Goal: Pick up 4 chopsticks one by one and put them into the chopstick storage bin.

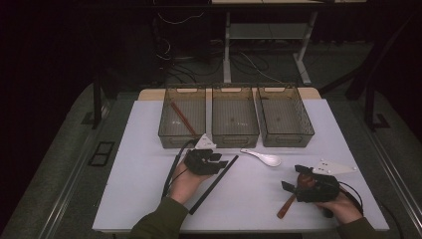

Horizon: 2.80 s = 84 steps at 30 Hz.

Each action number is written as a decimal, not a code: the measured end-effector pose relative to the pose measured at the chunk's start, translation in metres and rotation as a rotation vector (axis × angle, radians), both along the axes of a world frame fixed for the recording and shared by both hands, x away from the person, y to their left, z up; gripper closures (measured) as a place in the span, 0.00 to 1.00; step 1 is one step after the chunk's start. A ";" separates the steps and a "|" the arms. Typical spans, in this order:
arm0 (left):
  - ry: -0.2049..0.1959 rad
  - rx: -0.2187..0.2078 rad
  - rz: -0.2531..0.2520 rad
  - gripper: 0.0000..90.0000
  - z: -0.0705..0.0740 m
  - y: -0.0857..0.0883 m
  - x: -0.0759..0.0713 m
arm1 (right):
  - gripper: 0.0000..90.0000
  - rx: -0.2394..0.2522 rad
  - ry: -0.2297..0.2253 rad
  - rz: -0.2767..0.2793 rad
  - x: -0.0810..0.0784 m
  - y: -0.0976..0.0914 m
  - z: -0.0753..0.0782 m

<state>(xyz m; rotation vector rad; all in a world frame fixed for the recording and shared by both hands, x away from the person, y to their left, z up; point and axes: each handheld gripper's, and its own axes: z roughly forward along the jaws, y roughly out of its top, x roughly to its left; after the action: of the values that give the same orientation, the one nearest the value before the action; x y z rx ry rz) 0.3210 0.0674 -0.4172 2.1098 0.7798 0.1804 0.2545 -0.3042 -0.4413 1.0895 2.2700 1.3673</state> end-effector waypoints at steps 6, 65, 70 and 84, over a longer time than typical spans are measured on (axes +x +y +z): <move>0.019 -0.017 -0.006 0.70 0.000 0.018 -0.024 | 0.19 -0.002 0.001 0.000 0.000 0.001 0.000; 0.009 0.133 0.033 0.92 -0.031 0.019 -0.046 | 0.19 -0.014 0.004 0.007 0.000 0.002 -0.001; 0.023 0.110 0.045 0.94 -0.032 0.022 -0.045 | 0.19 -0.012 0.004 0.006 -0.001 0.002 -0.001; 0.044 0.083 0.071 0.95 -0.028 0.022 -0.044 | 0.19 -0.011 -0.002 0.008 0.000 0.002 0.000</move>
<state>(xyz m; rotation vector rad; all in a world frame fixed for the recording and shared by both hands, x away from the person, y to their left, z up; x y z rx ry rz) 0.2774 0.0898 -0.4452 2.1719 0.8876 0.2080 0.2540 -0.3025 -0.4417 1.0760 2.2799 1.3568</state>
